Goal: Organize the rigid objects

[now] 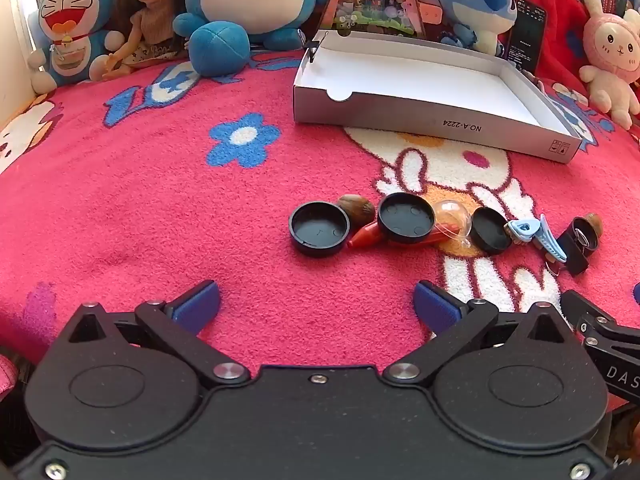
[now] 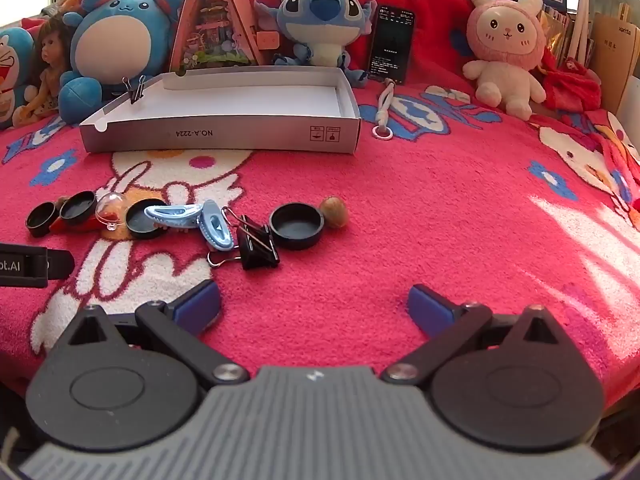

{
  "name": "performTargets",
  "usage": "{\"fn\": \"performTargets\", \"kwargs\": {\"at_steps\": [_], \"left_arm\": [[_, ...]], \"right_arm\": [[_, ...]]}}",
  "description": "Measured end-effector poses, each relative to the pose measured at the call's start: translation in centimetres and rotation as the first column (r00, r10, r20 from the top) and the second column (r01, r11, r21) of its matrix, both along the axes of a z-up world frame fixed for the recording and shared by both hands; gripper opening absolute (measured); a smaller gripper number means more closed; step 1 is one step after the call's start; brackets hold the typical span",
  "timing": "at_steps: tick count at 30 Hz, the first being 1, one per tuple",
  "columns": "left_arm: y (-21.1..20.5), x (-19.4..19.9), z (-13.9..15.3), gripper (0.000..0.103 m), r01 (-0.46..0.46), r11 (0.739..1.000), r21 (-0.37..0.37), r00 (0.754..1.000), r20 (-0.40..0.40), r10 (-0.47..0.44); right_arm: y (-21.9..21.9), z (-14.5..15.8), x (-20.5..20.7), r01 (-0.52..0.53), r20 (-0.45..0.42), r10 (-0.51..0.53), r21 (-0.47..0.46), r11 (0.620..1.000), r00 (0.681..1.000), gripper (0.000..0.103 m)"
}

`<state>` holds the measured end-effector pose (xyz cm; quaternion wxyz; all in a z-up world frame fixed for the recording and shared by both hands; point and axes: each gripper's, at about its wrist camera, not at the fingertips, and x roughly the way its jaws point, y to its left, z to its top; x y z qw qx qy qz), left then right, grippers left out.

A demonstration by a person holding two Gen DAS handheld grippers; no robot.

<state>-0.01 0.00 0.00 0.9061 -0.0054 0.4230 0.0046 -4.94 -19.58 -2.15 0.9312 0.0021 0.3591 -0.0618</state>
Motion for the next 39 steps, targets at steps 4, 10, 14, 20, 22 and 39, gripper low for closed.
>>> {"fn": "performTargets", "kwargs": {"at_steps": [4,10,14,20,22,39], "left_arm": [[-0.08,-0.13,-0.03,0.103,0.001,1.0,0.006,1.0,0.002,-0.001],[-0.08,0.18,-0.29,0.103,-0.001,1.0,0.007,1.0,-0.007,0.001],[-0.25,-0.02,-0.46,0.103,-0.003,1.0,0.007,1.0,-0.004,0.003],[-0.14,0.53,-0.23,0.103,0.001,1.0,0.007,1.0,-0.011,-0.001],[-0.16,0.54,-0.21,0.103,0.0,1.0,0.007,1.0,-0.012,0.0],[-0.11,0.3,-0.14,0.103,-0.001,1.0,0.006,1.0,-0.011,0.001]], "right_arm": [[0.0,0.0,0.04,-0.001,-0.001,0.001,-0.002,1.0,1.0,0.103],[-0.01,0.0,0.08,-0.001,-0.002,0.001,0.0,1.0,1.0,0.103],[0.0,0.0,0.08,-0.001,-0.003,0.001,-0.001,1.0,1.0,0.103],[0.0,0.0,0.08,-0.001,-0.004,0.001,0.0,1.0,1.0,0.103],[0.01,0.0,0.06,-0.001,-0.004,0.001,-0.001,1.0,1.0,0.103],[0.03,-0.01,0.07,-0.001,-0.005,0.001,-0.001,1.0,1.0,0.103]]}}
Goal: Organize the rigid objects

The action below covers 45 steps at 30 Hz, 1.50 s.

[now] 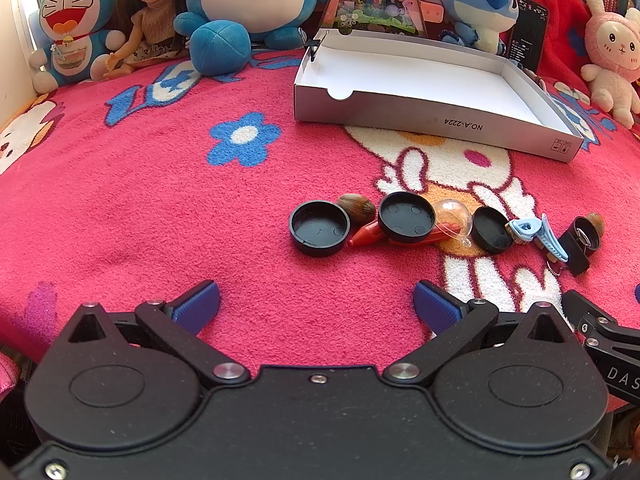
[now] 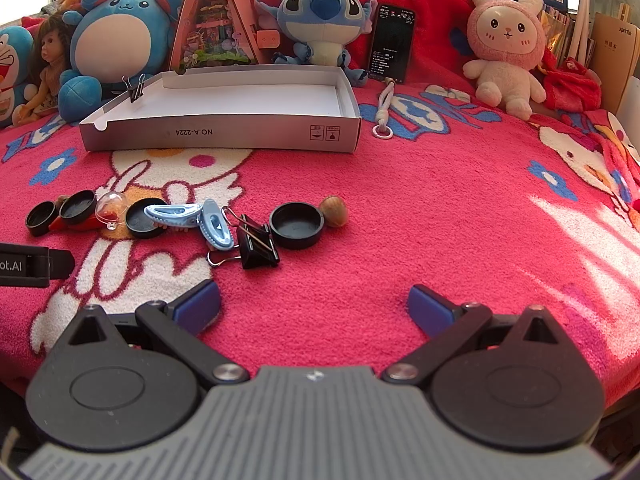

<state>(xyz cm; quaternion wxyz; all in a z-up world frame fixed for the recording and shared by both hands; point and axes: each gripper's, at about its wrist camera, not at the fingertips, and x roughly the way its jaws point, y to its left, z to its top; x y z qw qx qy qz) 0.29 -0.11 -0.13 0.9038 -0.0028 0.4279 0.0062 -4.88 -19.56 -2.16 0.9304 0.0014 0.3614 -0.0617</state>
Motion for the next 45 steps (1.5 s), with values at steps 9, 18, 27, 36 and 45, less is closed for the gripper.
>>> {"fn": "performTargets", "kwargs": {"at_steps": [9,18,27,36,45], "left_arm": [[-0.02,-0.01,-0.01,0.103,0.0,1.0,0.0,1.0,0.0,0.0],[-0.05,-0.01,-0.03,0.103,0.0,1.0,0.0,1.0,0.0,0.0],[-0.05,-0.01,-0.04,0.103,0.0,1.0,0.0,1.0,0.0,0.0],[-0.05,0.0,-0.03,0.103,0.0,1.0,0.0,1.0,-0.001,0.0],[0.2,-0.38,0.11,0.103,0.014,1.0,0.002,1.0,0.01,-0.014]], "right_arm": [[0.0,0.01,-0.02,0.0,0.0,0.0,0.0,1.0,1.0,0.103],[0.0,0.02,-0.04,0.0,-0.001,0.0,0.0,1.0,1.0,0.103],[0.01,0.02,-0.04,0.001,-0.001,-0.001,0.0,1.0,1.0,0.103],[0.16,0.04,0.02,0.001,-0.001,-0.001,0.0,1.0,1.0,0.103],[-0.02,-0.06,0.05,0.006,-0.009,-0.006,0.016,1.0,1.0,0.103]]}}
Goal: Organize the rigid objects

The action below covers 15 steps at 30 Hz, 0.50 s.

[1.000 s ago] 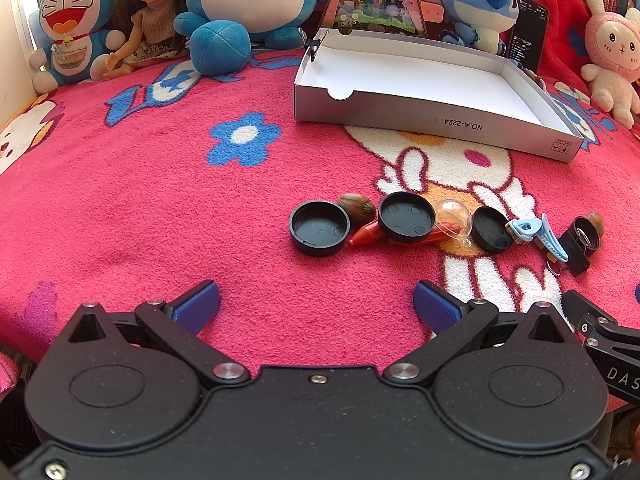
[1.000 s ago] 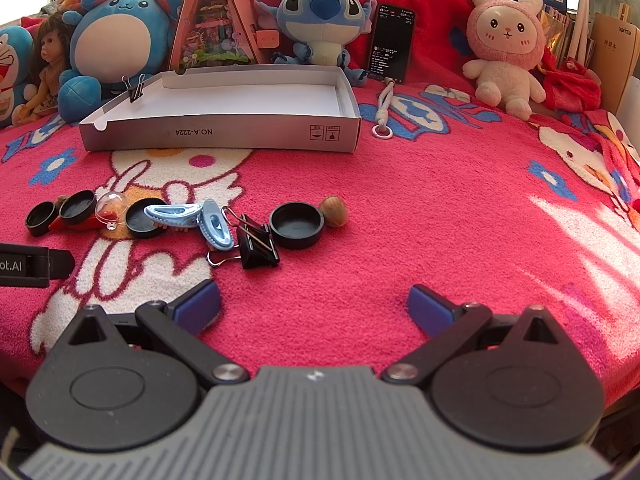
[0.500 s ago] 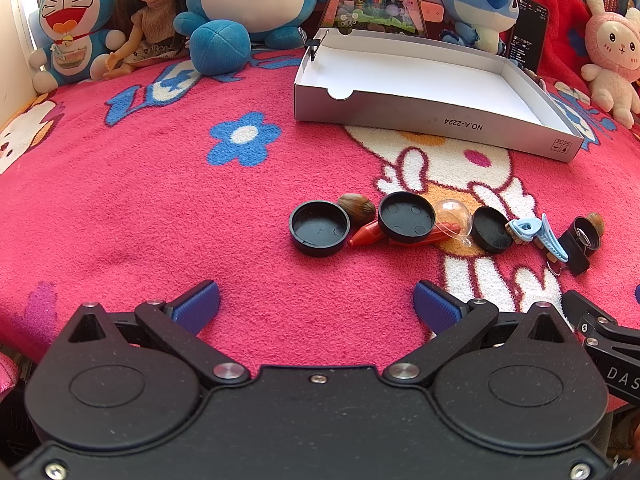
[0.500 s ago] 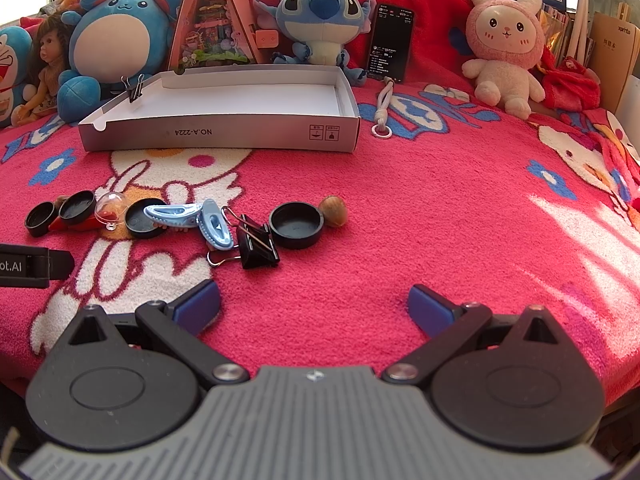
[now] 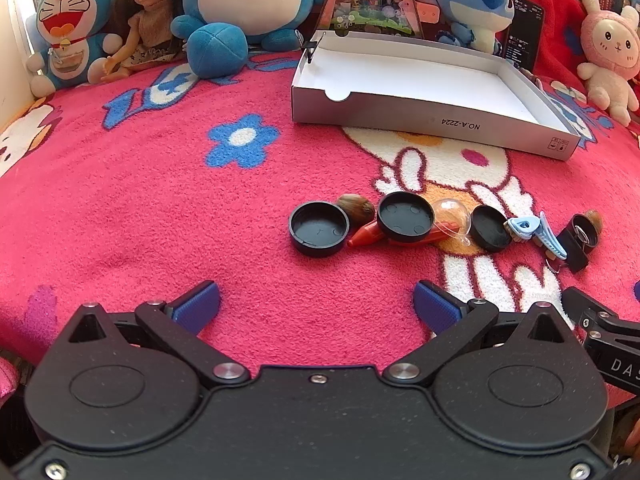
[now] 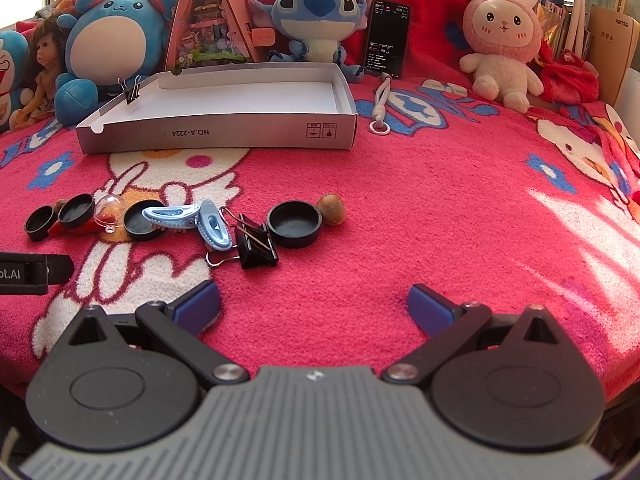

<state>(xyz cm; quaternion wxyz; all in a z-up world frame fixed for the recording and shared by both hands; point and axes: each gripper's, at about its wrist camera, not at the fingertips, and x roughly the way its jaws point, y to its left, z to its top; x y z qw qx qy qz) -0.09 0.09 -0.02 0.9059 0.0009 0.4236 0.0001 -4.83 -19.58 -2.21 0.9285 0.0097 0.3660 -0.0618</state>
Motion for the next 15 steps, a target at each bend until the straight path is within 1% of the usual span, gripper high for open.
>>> {"fn": "performTargets", "kwargs": {"at_steps": [5,11,15], "left_arm": [[0.0,-0.06,-0.03,0.103,0.003,1.0,0.001,1.0,0.006,-0.003],[0.0,-0.29,-0.08,0.103,0.007,1.0,0.0,1.0,0.022,-0.007],[0.04,-0.37,-0.11,0.103,0.01,1.0,0.001,1.0,0.027,-0.01]], "right_arm": [[-0.2,0.08,-0.02,0.001,0.001,-0.001,0.002,1.0,1.0,0.103],[0.06,-0.35,-0.21,0.022,0.033,-0.022,-0.004,1.0,0.999,0.103],[-0.03,-0.3,-0.15,0.018,0.023,-0.018,-0.001,1.0,1.0,0.103]]}}
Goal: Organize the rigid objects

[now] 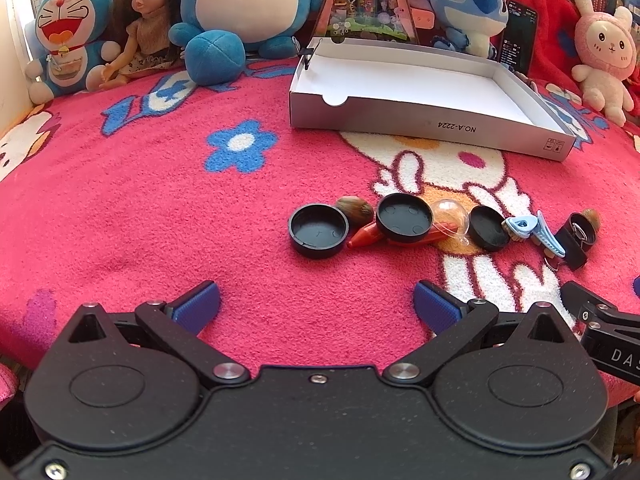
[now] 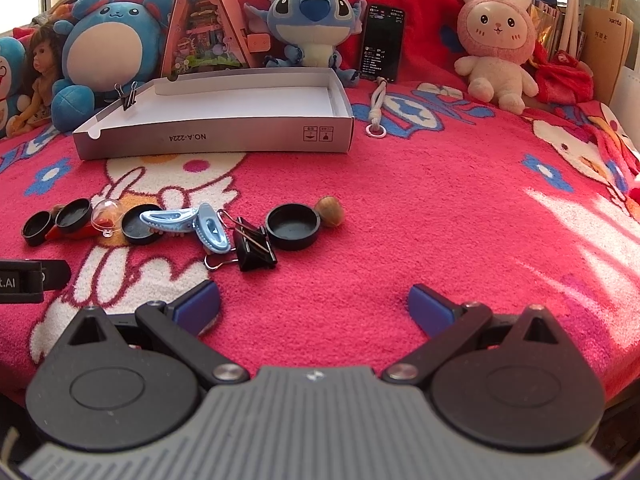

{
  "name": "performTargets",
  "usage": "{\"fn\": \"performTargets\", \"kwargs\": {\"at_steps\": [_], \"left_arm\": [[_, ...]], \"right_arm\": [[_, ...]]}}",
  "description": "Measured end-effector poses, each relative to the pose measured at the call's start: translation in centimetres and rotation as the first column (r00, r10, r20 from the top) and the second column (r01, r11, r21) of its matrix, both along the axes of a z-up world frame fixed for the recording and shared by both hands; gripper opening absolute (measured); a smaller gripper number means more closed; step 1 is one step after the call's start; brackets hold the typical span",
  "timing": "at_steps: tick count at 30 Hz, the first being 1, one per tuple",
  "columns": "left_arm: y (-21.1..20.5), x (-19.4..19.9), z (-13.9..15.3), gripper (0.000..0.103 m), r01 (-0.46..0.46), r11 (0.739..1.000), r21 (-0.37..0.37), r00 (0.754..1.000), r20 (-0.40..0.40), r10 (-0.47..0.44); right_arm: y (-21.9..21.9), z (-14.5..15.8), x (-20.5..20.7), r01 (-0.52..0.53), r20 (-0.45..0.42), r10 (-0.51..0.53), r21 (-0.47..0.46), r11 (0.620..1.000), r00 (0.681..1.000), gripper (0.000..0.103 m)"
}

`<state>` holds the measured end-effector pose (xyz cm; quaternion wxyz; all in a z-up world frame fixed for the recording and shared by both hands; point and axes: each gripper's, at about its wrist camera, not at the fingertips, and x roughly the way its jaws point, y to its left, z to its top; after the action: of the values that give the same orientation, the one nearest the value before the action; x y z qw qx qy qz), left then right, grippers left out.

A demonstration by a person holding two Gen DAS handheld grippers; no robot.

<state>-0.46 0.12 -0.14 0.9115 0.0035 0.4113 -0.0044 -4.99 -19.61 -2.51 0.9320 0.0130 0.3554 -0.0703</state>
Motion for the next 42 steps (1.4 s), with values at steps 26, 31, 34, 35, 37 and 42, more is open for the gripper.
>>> {"fn": "performTargets", "kwargs": {"at_steps": [26,31,34,35,37,42], "left_arm": [[1.7,0.6,1.1,0.05,0.013,1.0,-0.026,0.994,0.113,-0.01],[1.4,1.2,0.7,0.05,0.012,1.0,-0.01,0.994,0.107,-0.01],[1.3,1.3,0.7,0.05,-0.001,1.0,-0.01,0.994,0.113,0.002],[1.3,1.4,0.6,0.049,0.0,1.0,-0.008,0.993,0.114,0.001],[1.3,1.5,0.5,0.042,0.0,1.0,-0.012,0.993,0.116,0.002],[1.5,1.5,0.7,0.031,-0.007,0.999,-0.032,0.993,0.118,0.011]], "right_arm": [[0.9,1.3,0.5,-0.192,0.078,0.188,0.046,0.98,0.979,0.042],[1.0,1.1,1.3,-0.204,0.079,0.202,0.031,0.978,0.976,0.041],[1.1,0.8,1.6,-0.207,0.077,0.205,0.022,0.978,0.976,0.039],[1.2,0.8,1.7,-0.209,0.081,0.207,0.018,0.978,0.975,0.038],[1.2,0.8,1.7,-0.208,0.084,0.206,0.012,0.978,0.975,0.029],[1.1,1.1,1.2,-0.198,0.09,0.196,0.021,0.98,0.977,0.025]]}}
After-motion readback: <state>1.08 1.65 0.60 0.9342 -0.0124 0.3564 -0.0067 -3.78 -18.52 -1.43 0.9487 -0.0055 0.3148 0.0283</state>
